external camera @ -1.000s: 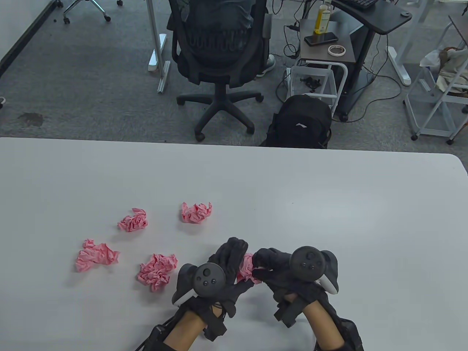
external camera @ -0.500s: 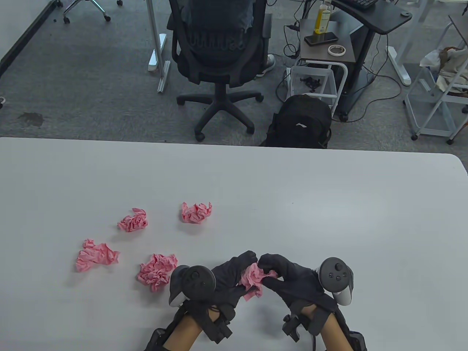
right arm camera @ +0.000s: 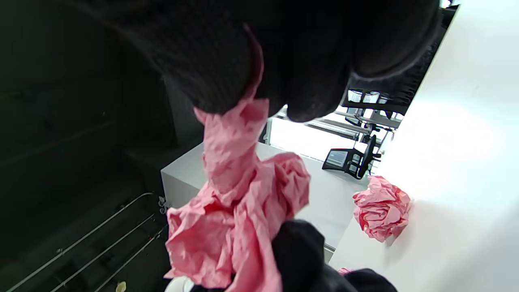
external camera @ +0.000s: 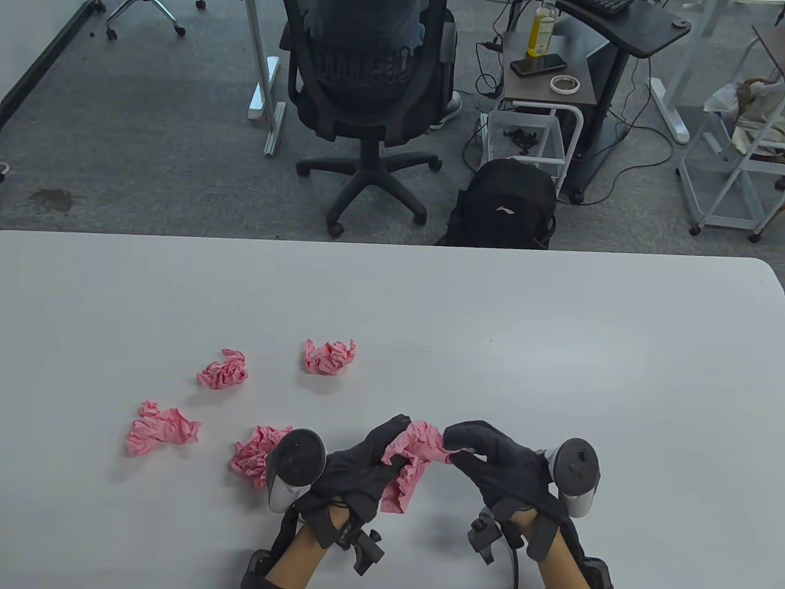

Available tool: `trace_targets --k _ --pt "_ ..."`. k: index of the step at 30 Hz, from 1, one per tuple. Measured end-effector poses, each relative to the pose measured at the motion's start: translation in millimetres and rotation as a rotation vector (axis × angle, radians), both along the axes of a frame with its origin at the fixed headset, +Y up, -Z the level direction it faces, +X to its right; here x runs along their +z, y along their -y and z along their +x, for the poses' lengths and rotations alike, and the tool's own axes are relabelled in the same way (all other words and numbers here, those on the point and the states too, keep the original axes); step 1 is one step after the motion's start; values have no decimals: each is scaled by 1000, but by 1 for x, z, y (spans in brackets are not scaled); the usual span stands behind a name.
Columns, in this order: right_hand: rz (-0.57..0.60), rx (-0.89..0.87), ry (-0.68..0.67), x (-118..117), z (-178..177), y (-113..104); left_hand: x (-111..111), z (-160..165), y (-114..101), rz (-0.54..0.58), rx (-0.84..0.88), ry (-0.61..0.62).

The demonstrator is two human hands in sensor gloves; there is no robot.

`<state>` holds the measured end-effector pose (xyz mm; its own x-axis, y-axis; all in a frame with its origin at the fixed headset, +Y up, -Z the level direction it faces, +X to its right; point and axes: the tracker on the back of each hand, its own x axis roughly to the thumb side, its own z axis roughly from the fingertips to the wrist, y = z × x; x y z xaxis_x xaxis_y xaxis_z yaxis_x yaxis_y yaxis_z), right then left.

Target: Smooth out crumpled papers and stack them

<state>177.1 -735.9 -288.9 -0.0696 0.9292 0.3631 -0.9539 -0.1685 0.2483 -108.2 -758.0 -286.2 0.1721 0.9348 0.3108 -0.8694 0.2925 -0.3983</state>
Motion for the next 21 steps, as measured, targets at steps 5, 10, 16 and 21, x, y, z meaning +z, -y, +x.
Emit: trace_targets --k 5,10,16,21 --pt "-34 -35 91 -1 8 1 -1 -3 2 1 -10 -36" --pt "30 87 186 1 13 -5 -3 -8 4 -64 102 -13" --pt "-115 -34 12 -4 11 5 -2 -5 6 -108 172 42" --pt "-113 74 -3 -4 9 2 -1 -5 1 -89 234 89"
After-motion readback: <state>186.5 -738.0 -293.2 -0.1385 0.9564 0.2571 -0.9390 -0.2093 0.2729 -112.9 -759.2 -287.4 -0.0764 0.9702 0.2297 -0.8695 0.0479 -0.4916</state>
